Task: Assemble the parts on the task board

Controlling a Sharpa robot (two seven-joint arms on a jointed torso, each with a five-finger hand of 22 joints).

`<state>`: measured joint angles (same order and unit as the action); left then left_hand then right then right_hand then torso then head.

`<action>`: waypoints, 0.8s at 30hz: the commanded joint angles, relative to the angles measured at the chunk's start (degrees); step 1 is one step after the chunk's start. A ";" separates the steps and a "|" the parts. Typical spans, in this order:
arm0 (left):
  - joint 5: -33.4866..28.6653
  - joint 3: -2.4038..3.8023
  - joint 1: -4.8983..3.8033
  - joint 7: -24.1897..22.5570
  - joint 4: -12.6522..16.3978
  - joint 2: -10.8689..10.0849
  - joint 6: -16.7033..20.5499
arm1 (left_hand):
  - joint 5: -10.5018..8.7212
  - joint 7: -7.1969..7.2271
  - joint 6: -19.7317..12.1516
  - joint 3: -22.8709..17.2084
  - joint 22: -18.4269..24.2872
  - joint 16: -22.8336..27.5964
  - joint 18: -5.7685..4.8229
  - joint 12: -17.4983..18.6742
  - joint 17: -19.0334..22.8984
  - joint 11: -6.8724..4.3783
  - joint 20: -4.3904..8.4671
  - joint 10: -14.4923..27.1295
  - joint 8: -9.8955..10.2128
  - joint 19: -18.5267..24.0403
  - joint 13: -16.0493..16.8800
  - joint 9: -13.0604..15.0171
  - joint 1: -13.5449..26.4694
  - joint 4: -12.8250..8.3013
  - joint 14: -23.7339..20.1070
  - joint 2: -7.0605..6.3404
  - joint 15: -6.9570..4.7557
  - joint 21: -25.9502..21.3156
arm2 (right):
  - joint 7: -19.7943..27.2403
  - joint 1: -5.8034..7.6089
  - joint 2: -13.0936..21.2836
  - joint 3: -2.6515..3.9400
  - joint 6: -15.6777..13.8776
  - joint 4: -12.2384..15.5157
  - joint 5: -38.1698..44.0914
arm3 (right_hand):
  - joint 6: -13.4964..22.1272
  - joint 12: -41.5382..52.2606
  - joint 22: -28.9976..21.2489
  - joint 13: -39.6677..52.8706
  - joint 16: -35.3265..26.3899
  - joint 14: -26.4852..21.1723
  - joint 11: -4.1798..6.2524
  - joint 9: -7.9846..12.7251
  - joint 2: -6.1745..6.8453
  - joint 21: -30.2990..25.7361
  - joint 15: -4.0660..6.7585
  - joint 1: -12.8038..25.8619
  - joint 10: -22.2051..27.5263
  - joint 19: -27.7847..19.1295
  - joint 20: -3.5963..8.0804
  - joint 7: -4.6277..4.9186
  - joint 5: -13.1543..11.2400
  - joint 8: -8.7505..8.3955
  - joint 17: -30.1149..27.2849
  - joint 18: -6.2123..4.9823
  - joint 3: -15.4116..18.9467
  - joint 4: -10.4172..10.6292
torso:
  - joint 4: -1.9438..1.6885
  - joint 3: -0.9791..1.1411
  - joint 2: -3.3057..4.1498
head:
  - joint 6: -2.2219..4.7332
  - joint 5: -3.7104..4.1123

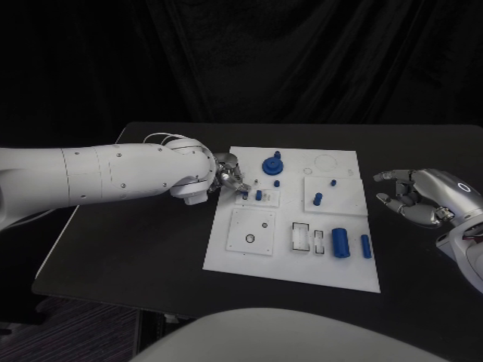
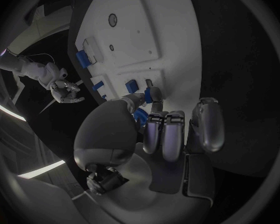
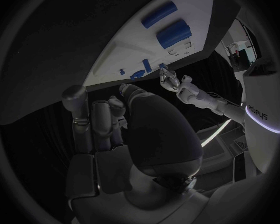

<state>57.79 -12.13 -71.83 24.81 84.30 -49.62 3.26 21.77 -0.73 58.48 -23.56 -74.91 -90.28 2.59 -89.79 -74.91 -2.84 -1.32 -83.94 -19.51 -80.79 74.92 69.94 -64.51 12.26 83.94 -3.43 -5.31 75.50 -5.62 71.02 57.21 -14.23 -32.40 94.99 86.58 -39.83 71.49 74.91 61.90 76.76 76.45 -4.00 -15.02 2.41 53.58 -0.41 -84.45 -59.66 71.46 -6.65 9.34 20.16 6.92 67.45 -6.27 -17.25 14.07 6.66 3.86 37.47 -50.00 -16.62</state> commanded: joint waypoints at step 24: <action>0.08 0.05 0.69 -0.63 1.62 -1.04 -0.72 | 0.35 -0.02 0.20 0.09 -9.95 0.28 1.26 -0.21 -15.09 -0.04 -0.02 -6.06 0.34 0.74 15.08 0.12 -0.28 -0.28 6.06 0.24 0.09 -0.74 | -1.40 -0.14 0.01 0.03 0.56 0.11 0.18 | -0.44 -0.29 5.39 -0.20 -0.24 -0.53 0.04 0.13 0.08 -0.30 -0.04 -0.38 0.47 0.02 0.02 -0.03 0.28 -0.06 -0.17 -1.03 -0.47 -0.10 | 0.03 0.03 -0.02 | 0.00 0.00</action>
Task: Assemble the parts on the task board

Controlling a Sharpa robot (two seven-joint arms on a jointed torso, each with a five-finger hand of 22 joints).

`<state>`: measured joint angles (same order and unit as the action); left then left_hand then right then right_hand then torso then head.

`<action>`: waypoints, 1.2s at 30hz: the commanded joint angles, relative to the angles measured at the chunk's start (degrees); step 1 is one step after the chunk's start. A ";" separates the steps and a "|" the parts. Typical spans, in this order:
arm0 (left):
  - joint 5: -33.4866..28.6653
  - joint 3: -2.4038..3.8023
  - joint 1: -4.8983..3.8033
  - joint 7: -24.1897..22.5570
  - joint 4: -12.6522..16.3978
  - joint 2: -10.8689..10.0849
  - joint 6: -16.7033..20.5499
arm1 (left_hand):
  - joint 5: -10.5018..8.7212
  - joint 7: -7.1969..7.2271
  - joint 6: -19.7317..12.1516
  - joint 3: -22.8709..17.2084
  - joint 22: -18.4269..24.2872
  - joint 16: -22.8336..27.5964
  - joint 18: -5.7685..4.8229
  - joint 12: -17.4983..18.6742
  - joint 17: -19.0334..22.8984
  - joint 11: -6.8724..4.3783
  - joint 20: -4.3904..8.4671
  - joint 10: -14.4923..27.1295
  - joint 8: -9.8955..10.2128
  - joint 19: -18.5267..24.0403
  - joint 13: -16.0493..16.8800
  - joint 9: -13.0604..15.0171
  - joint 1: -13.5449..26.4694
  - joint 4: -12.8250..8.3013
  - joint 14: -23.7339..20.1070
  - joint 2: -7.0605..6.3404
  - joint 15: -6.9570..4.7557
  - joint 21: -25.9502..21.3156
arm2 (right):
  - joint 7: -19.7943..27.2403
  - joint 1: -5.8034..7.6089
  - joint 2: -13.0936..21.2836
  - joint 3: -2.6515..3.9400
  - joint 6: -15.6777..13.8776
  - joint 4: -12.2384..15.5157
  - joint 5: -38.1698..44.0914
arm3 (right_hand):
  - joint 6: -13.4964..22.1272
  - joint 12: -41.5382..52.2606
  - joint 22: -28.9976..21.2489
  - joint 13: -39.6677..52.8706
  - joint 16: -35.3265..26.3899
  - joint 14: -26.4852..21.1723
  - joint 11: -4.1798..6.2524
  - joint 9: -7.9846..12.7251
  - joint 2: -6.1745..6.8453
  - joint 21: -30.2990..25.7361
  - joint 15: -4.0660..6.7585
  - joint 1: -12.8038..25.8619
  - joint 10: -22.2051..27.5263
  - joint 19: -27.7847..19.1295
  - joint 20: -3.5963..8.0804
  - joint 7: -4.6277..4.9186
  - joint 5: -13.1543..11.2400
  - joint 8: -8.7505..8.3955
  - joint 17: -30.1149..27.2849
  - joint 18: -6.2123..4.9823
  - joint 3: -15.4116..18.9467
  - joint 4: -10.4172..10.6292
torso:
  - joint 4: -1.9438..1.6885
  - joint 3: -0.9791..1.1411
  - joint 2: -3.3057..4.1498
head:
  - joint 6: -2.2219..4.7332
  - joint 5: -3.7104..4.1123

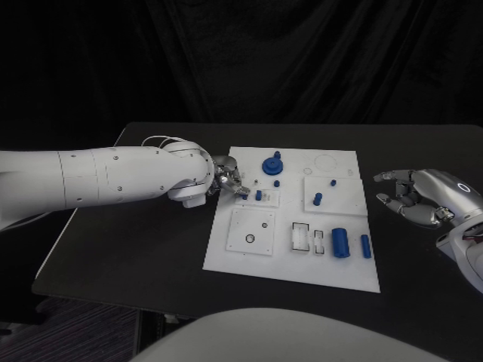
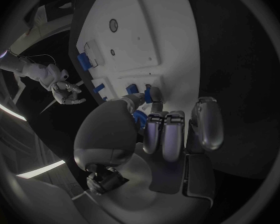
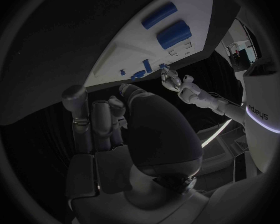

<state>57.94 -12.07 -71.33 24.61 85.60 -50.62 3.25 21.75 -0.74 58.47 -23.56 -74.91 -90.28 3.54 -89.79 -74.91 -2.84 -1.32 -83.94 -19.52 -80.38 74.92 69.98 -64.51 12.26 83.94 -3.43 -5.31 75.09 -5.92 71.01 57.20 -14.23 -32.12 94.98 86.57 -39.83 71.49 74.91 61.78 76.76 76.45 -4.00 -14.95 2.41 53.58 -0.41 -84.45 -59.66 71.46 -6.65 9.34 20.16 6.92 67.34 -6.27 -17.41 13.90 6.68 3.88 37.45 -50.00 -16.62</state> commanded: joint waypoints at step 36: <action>-0.07 -0.01 1.05 2.03 -0.88 0.56 -1.95 | -17.18 -1.84 -0.96 17.62 -9.38 0.28 0.76 -0.21 -15.09 1.61 -1.41 -6.06 5.40 1.57 15.08 -1.98 10.73 4.48 6.06 4.23 1.54 -2.62 | -2.21 -0.26 0.07 0.03 1.62 0.10 0.18 | -0.56 -0.47 5.33 -0.33 -0.31 -0.64 0.01 0.19 0.18 -0.63 -0.06 -0.23 0.68 -0.15 0.01 0.01 0.38 -0.09 -0.16 -1.08 -0.50 0.11 | -0.01 -0.02 0.04 | 0.00 -0.16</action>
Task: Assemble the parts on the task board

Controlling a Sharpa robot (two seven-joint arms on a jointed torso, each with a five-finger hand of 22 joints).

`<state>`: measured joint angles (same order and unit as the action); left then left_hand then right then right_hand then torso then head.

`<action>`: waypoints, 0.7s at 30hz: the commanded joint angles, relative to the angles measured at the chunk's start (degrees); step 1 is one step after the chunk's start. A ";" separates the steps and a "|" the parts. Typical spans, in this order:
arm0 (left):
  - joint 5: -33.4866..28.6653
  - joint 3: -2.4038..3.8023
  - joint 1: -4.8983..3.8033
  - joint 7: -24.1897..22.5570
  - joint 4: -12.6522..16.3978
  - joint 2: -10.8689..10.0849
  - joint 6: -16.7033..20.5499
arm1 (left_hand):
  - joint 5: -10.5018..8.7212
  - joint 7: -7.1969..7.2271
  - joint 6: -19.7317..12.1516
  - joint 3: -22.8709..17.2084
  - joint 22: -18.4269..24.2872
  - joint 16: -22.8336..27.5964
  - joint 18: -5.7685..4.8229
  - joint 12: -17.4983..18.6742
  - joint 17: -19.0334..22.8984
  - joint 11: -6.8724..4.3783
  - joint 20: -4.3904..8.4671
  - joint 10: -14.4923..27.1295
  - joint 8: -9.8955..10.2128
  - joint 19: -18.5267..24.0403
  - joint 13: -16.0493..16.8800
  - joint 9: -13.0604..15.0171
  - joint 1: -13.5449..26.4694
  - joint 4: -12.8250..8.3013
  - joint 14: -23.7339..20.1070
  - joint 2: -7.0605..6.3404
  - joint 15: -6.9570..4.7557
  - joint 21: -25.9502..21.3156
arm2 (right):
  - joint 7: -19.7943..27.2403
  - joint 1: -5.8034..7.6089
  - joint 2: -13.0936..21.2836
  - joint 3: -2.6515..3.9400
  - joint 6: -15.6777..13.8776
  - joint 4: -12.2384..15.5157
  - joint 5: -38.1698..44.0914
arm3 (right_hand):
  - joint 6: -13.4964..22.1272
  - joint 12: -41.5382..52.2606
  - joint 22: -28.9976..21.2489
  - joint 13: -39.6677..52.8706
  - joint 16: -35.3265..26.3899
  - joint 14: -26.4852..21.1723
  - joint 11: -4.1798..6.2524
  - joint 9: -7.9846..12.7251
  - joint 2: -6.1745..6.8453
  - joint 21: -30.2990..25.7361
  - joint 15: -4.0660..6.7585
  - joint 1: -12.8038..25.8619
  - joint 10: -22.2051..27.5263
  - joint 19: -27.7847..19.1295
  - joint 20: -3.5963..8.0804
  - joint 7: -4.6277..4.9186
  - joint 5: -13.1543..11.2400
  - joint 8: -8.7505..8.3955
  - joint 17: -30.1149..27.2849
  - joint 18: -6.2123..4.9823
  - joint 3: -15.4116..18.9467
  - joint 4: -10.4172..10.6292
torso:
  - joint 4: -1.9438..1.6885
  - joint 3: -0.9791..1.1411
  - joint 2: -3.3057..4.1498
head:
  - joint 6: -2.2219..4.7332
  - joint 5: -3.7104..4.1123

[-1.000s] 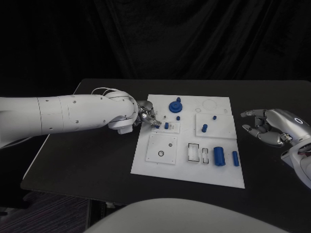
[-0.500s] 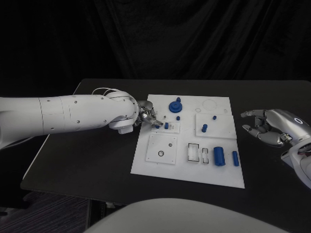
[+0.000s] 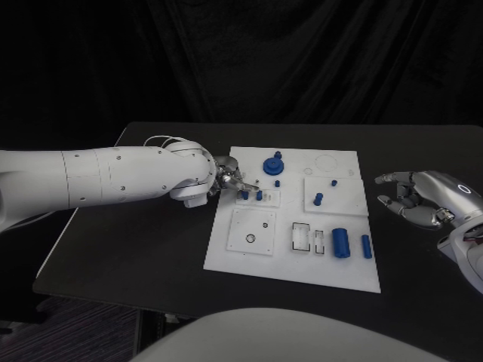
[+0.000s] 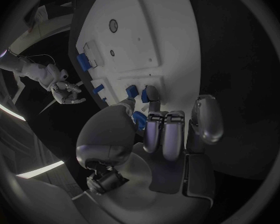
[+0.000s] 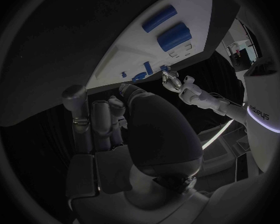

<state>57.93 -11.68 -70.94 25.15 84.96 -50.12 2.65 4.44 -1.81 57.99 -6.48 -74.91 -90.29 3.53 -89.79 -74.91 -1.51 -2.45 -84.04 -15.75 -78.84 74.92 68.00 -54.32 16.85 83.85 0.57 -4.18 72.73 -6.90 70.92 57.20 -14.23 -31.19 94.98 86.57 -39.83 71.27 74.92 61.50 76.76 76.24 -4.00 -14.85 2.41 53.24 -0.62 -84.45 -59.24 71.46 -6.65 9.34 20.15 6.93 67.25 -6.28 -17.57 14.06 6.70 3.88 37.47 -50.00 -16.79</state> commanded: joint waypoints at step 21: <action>-0.06 -0.40 0.73 -3.37 -0.31 -0.21 3.75 | 8.28 0.40 1.38 8.78 -9.59 0.29 0.66 -0.21 -15.09 -0.60 0.26 -5.96 -3.76 -0.32 15.08 5.03 4.57 -0.05 6.15 9.69 -0.26 0.36 | -1.37 -0.25 0.10 0.03 0.89 0.09 0.18 | -0.66 -0.25 5.31 -0.06 -0.36 -0.49 0.01 0.13 0.15 -0.34 0.14 -0.23 0.24 -0.18 0.00 0.00 0.45 -0.07 -0.14 -1.09 -0.46 -0.08 | -0.02 0.04 -0.02 | 0.00 -0.02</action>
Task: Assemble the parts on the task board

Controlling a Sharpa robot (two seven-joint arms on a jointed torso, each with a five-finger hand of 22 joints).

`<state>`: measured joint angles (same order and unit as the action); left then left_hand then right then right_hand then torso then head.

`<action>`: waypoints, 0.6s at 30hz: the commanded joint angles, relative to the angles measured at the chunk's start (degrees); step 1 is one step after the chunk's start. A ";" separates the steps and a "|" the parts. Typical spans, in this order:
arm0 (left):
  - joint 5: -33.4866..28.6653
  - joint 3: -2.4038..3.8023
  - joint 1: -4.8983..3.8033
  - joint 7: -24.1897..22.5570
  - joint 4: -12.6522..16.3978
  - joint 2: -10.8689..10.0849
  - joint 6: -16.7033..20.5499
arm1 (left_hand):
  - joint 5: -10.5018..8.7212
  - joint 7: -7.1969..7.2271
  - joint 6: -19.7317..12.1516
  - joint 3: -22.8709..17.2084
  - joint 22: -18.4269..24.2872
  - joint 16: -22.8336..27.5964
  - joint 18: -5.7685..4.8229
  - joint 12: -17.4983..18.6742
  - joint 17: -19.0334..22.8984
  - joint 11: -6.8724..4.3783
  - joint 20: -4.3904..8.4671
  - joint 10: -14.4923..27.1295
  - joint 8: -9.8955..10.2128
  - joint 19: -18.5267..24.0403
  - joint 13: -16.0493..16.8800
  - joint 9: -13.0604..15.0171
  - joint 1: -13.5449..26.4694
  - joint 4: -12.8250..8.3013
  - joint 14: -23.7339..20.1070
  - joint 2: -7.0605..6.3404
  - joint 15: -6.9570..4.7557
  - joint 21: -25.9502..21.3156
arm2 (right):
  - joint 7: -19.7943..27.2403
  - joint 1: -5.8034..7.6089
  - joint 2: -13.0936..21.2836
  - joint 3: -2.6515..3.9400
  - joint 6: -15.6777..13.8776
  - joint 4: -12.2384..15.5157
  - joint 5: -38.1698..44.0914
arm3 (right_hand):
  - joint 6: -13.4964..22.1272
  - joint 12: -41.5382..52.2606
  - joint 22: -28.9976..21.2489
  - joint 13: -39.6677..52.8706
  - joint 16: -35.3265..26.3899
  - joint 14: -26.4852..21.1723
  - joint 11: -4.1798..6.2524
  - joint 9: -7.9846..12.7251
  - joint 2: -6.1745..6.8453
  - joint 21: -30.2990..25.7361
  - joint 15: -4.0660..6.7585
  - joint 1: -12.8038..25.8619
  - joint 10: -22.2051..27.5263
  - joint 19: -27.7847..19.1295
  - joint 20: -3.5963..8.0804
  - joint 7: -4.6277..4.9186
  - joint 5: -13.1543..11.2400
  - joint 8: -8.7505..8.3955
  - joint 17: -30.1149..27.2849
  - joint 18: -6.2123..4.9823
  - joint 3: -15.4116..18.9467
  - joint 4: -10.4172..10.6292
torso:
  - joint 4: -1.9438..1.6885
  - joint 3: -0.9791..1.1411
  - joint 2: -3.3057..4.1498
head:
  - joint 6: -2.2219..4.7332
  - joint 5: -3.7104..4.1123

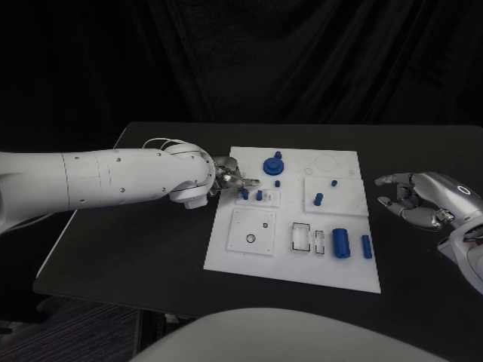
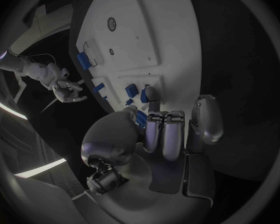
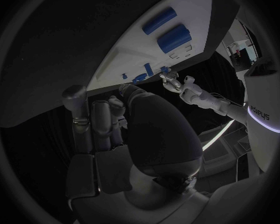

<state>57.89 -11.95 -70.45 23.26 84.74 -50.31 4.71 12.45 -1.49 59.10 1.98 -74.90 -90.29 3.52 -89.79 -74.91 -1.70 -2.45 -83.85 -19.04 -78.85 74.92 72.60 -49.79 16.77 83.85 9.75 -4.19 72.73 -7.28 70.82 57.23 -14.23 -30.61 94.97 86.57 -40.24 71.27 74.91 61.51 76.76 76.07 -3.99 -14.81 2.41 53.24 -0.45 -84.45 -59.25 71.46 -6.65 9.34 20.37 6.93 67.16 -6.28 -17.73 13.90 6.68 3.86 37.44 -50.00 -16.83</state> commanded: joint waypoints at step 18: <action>-0.03 -0.13 0.24 -2.81 0.33 -0.73 3.96 | 2.04 0.58 0.28 2.28 -9.68 0.29 0.59 -0.21 -15.09 -0.83 0.58 -6.15 -3.37 -0.49 15.08 3.32 -1.53 0.02 6.15 2.02 -0.60 0.69 | -1.04 -0.15 0.02 0.03 0.51 0.02 0.18 | -0.33 -0.26 5.30 -0.08 -0.36 -0.33 0.01 0.12 0.14 -0.40 -0.02 -0.24 0.24 -0.21 0.00 -0.01 0.29 -0.05 -0.04 -1.10 -0.39 0.05 | -0.01 0.02 0.04 | 0.00 0.34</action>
<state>57.98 -12.11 -70.28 21.73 84.89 -51.01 7.54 14.33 -1.31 59.27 4.01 -74.90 -90.28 3.52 -89.79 -74.91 -2.10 -2.03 -83.87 -22.08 -79.27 74.92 74.95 -51.29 16.75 84.06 11.25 -4.40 73.22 -7.36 70.81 57.19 -14.23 -30.41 94.93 86.57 -40.24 71.27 74.91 61.51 76.76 76.09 -3.99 -14.77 2.41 53.02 -0.47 -84.45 -59.25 71.46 -6.65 9.34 20.37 6.93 67.16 -6.27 -17.73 13.90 6.70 3.89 37.47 -50.00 -16.61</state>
